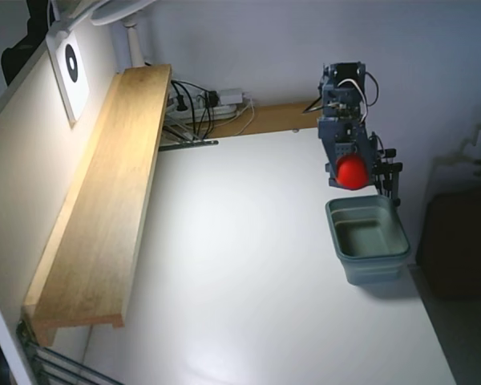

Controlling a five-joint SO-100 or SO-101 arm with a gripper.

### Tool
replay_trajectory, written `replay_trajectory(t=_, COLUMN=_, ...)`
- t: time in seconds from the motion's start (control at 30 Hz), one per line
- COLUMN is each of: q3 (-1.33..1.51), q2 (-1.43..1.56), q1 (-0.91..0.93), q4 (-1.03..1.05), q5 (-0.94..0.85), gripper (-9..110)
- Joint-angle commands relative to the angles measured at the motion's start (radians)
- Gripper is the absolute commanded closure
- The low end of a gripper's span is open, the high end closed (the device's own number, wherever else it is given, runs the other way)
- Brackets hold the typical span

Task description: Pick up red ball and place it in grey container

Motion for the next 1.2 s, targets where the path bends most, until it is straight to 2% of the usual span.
replay_trajectory(t=0.0, q3=-0.093, q2=-0.02, q1=-0.015, q4=0.016, q5=0.003, gripper=78)
replay_trajectory(t=0.43, q3=-0.152, q2=-0.071, q1=-0.015, q4=0.024, q5=0.003, gripper=78)
replay_trajectory(t=0.47, q3=-0.152, q2=-0.071, q1=-0.015, q4=0.024, q5=0.003, gripper=63)
replay_trajectory(t=1.17, q3=-0.15, q2=-0.069, q1=-0.01, q4=0.024, q5=0.003, gripper=64)
